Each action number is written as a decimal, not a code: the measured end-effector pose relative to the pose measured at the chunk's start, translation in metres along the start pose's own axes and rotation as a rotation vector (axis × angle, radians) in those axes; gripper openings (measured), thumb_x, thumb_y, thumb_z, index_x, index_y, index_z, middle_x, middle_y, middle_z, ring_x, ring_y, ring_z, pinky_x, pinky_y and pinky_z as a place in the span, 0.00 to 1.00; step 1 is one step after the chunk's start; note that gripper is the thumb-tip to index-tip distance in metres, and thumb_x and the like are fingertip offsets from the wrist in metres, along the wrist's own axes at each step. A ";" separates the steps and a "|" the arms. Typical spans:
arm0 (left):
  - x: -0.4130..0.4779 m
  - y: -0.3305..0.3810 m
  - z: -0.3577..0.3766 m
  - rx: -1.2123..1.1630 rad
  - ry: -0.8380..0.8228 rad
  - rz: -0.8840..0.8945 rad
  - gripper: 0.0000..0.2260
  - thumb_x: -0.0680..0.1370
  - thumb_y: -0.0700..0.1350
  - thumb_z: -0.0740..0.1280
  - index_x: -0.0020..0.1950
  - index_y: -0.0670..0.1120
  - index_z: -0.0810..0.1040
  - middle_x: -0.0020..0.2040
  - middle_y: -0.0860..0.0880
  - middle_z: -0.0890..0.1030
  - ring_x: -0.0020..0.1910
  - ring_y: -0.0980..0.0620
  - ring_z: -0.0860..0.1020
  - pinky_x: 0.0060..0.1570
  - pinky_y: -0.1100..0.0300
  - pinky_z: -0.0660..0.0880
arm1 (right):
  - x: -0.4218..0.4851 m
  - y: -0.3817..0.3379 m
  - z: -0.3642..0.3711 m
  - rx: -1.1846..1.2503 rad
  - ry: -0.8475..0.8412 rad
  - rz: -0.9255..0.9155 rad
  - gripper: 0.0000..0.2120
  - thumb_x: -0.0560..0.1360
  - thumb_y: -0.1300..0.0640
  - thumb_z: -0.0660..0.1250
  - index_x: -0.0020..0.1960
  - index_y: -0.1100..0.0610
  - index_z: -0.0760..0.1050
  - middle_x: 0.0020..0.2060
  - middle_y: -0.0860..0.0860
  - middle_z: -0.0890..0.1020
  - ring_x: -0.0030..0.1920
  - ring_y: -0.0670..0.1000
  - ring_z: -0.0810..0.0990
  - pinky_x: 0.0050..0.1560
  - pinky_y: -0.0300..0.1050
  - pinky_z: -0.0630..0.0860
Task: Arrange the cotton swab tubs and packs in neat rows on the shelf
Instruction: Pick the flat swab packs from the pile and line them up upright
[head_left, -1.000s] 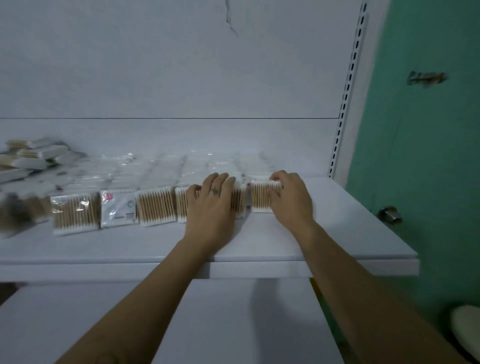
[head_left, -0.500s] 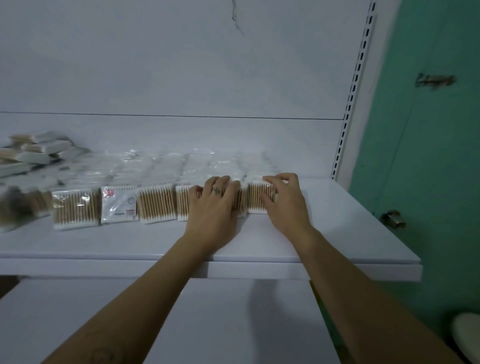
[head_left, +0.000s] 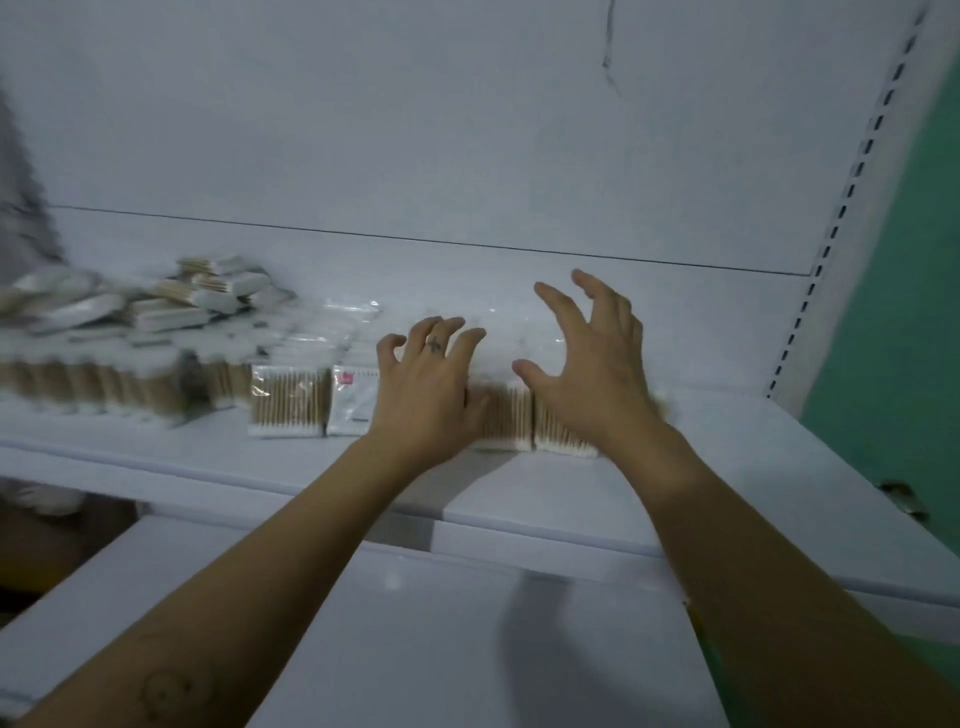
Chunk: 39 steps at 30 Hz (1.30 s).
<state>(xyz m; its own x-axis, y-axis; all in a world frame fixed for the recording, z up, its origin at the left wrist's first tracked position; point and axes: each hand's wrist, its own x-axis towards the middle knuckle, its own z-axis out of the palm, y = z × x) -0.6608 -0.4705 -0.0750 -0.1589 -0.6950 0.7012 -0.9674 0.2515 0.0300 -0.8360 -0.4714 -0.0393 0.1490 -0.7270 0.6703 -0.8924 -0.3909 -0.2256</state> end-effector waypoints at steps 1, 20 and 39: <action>0.002 -0.019 -0.006 0.015 0.012 -0.020 0.26 0.76 0.56 0.65 0.72 0.50 0.68 0.73 0.47 0.68 0.74 0.46 0.62 0.67 0.44 0.55 | 0.007 -0.015 0.006 -0.004 -0.033 -0.030 0.35 0.74 0.43 0.70 0.76 0.46 0.60 0.77 0.51 0.55 0.75 0.54 0.52 0.75 0.52 0.53; -0.003 -0.387 -0.100 0.084 -0.015 -0.321 0.18 0.78 0.55 0.64 0.66 0.52 0.73 0.64 0.50 0.76 0.66 0.47 0.69 0.62 0.49 0.59 | 0.163 -0.338 0.199 0.063 -0.349 -0.270 0.26 0.75 0.45 0.68 0.70 0.50 0.67 0.63 0.52 0.73 0.61 0.55 0.74 0.57 0.48 0.69; 0.068 -0.368 -0.072 -0.659 -0.110 -0.323 0.28 0.73 0.52 0.73 0.70 0.51 0.67 0.60 0.51 0.77 0.53 0.51 0.79 0.55 0.51 0.76 | 0.203 -0.294 0.153 0.476 -0.231 0.017 0.15 0.75 0.62 0.63 0.59 0.50 0.78 0.34 0.45 0.83 0.40 0.43 0.80 0.40 0.41 0.74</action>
<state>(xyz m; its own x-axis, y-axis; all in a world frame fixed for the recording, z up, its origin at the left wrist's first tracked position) -0.3019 -0.5623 0.0129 0.0613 -0.8578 0.5103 -0.6558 0.3508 0.6684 -0.4779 -0.5901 0.0547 0.2738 -0.8201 0.5025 -0.6117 -0.5516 -0.5670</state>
